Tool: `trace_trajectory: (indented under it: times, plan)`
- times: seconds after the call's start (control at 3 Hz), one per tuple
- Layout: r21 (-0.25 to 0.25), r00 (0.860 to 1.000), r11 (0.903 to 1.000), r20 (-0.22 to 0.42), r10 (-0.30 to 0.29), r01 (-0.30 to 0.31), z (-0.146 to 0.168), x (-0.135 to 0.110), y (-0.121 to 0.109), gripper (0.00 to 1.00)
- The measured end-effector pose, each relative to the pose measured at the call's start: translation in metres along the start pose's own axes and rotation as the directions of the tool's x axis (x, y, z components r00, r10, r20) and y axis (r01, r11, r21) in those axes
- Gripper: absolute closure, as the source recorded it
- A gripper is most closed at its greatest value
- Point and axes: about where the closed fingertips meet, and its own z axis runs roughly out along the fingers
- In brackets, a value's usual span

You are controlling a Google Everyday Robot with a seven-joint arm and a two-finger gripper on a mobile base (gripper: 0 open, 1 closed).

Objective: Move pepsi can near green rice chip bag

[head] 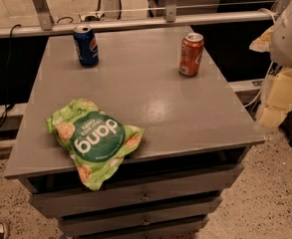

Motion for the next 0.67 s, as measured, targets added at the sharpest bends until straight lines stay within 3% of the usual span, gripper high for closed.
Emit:
trace_trajectory:
  times: [0.33,0.67]
  plan:
    - [0.0,1.0,1.0,0.0,0.0,0.0,0.0,0.0,0.0,0.0]
    - [0.002,0.998,0.9996,0.057,-0.027,0.027,0.022,-0.026,-0.017,0.0]
